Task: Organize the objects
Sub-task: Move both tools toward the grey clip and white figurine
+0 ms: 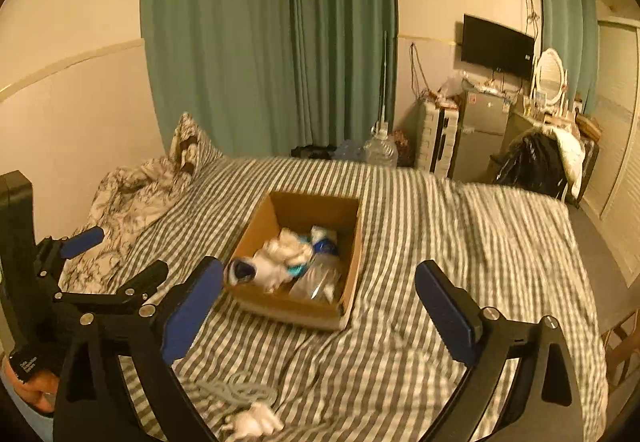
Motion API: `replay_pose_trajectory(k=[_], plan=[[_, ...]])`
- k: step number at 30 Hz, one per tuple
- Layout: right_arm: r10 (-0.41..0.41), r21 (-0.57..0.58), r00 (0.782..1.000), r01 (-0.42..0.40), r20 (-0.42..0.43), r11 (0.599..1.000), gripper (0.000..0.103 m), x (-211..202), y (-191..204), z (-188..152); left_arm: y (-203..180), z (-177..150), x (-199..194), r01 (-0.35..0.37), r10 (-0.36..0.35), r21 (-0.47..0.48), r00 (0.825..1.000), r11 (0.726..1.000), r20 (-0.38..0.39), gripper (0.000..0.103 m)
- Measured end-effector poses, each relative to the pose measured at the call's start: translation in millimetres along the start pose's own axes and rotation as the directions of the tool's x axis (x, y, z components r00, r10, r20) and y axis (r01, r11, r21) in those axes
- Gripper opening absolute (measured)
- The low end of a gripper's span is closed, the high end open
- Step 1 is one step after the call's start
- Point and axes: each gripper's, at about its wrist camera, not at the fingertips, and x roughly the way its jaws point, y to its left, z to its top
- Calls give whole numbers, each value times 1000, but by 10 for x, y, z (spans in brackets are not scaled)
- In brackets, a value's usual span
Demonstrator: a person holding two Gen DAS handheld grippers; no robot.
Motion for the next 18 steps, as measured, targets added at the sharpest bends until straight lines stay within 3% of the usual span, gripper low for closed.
replay_pose_trajectory(k=[7,12,15,18], plan=[[-16,13,999,17,-45,1000,99,233,63,-551,70,-618,155,-18,16,-21,995,1000,-93,103],[8,-10,987,-10,-161,1000,99,636,155,-933,170,-1088,480,-38,27,-53,980,998,-196,103],[27,-31,966,-36,-256,999,99,894,224,-1185,174,-1284,597,-57,46,-38,970,998,-239,103],[70,-43,929,-91,-363,995,99,1135,300,-1413,196,-1440,686,-39,24,-49,962,998,-273,103]])
